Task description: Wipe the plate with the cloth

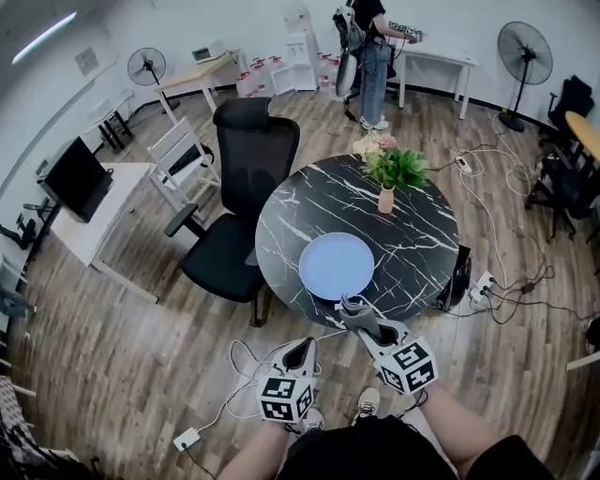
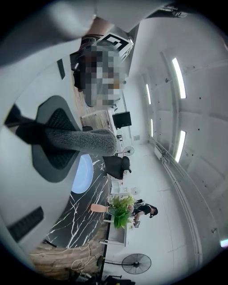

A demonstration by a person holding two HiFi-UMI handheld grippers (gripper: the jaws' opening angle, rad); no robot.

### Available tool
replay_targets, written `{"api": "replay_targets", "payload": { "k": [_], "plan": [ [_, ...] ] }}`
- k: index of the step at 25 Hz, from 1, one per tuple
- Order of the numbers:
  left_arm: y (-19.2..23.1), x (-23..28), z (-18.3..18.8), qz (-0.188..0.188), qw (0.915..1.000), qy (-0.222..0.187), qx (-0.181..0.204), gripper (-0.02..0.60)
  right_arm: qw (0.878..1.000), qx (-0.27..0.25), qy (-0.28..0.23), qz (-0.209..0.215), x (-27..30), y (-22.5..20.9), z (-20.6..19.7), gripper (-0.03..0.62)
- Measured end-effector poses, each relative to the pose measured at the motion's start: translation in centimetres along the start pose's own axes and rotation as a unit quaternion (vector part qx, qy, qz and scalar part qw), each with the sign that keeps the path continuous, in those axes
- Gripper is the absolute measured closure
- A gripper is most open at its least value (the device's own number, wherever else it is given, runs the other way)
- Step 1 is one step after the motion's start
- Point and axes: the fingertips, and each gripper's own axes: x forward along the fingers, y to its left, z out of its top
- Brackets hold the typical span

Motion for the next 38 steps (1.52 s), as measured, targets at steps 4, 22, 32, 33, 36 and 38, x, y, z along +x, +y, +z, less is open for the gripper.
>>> {"api": "replay_targets", "payload": {
  "k": [4, 22, 32, 33, 36, 38],
  "plan": [
    [1.2, -1.4, 0.0, -0.016, 0.9998, -0.001, 0.006, 0.563, 1.0, 0.013, -0.006, -0.016, 0.4, 1.9, 0.1, 0.534],
    [4.8, -5.3, -3.8, -0.117, 0.993, 0.013, 0.011, 0.563, 0.99, 0.059, 0.0, -0.13, -1.2, 8.8, -3.4, 0.536],
    [5.2, -6.3, -4.2, -0.147, 0.9887, 0.015, 0.021, 0.563, 0.984, 0.074, -0.005, -0.16, -1.8, 10.7, -4.2, 0.536],
    [5.3, -6.4, -4.2, -0.148, 0.9886, 0.015, 0.02, 0.563, 0.984, 0.074, -0.005, -0.161, -1.7, 10.8, -4.2, 0.536],
    [5.5, -6.5, -4.3, -0.151, 0.9883, 0.014, 0.021, 0.563, 0.984, 0.072, -0.005, -0.164, -1.5, 11.1, -4.1, 0.536],
    [5.6, -6.5, -4.3, -0.152, 0.988, 0.014, 0.021, 0.563, 0.983, 0.072, -0.005, -0.166, -1.4, 11.1, -4.2, 0.537]
  ]
}}
